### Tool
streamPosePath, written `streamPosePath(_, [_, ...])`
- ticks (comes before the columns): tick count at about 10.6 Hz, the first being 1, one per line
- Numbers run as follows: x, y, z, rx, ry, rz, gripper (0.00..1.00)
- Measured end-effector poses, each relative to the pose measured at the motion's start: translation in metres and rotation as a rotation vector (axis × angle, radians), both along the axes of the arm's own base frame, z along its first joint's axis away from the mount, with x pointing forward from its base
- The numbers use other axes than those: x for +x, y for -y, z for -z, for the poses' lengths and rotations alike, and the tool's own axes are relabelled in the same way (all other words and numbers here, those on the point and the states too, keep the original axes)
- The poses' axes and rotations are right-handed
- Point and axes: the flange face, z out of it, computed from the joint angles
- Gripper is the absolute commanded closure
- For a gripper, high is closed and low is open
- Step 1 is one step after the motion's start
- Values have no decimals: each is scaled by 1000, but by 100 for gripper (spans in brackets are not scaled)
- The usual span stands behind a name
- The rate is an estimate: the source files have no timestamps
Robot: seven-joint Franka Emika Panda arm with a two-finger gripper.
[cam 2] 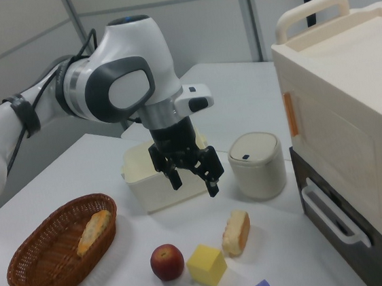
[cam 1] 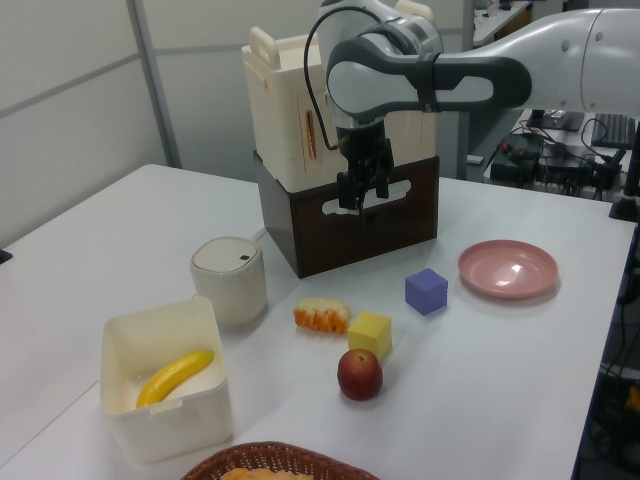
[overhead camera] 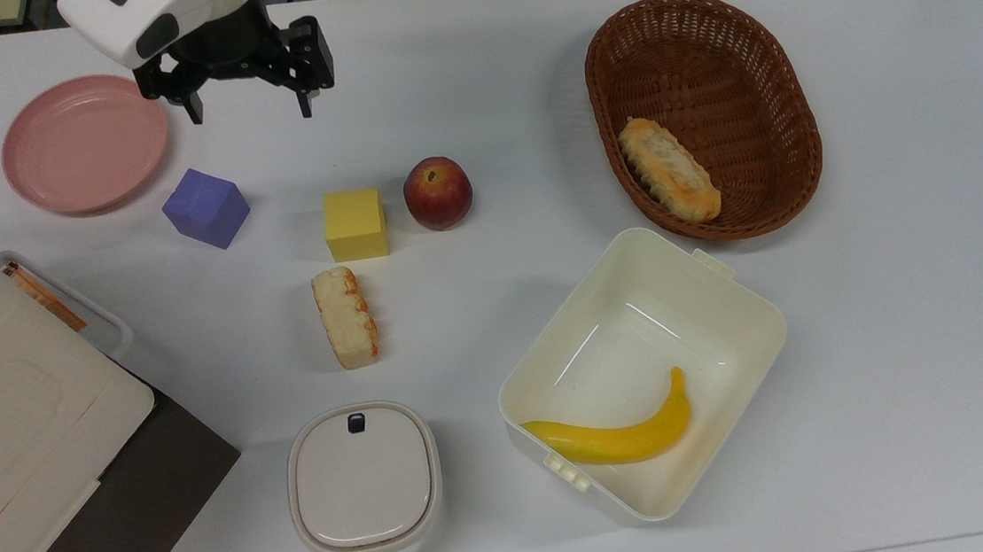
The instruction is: Put the bread in the basket
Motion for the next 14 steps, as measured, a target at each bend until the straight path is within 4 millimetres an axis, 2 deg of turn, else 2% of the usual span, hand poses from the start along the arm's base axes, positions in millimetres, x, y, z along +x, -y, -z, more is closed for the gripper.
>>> streamPosePath(1, [-2,1,-6,-2,9,2,0])
streamPosePath(11, [-2,-1,-6,4,10,-5,0])
streamPosePath(14, [-5,-1,-13,3,21,-5,0])
